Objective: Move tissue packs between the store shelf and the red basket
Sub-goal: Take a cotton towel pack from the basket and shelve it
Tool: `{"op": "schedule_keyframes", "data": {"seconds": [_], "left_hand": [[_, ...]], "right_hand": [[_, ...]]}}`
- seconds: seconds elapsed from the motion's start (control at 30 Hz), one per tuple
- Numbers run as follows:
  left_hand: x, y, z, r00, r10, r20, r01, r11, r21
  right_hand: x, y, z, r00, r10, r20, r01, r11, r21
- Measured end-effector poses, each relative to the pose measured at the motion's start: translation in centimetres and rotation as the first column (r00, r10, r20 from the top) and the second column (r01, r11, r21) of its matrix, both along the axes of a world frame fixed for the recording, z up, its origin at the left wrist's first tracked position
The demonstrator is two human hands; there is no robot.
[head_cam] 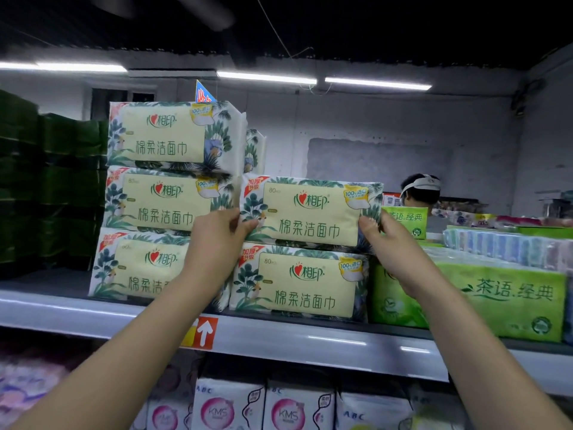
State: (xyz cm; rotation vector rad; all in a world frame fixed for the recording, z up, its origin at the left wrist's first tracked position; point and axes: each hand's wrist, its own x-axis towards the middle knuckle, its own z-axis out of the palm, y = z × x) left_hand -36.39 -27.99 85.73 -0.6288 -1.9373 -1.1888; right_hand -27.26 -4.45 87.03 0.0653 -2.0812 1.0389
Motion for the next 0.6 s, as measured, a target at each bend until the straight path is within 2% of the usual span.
{"op": "schedule_keyframes", "data": {"seconds": [0.13, 0.23, 0.47, 0.6], "left_hand": [[0.0, -0.2, -0.4, 1.000, -0.021, -0.008, 0.020, 0.997, -0.068], [0.2, -0.3, -0.5, 1.000, -0.011, -0.015, 0.009, 0.994, -0.112], [0.0, 0.2, -1.2, 0.993, 0.106, -0.053, -0.110, 0.991, -0.081], [0.3, 0.6, -2.3, 0.998, 0.049, -0.027, -0.047, 0.996, 0.072]], "right_hand": [[0.3, 0.0, 0.3, 0.990, 0.080, 0.115, -0.085, 0.996, 0.037], [0.4, 0.2, 0.6, 0.979, 0.062, 0.194, -0.083, 0.991, 0.102], [0.0, 0.5, 0.3, 0.982, -0.023, 0.187, -0.012, 0.983, 0.185], [-0.1, 0.4, 0.1, 0.982, -0.081, 0.173, 0.040, 0.973, 0.227]]}}
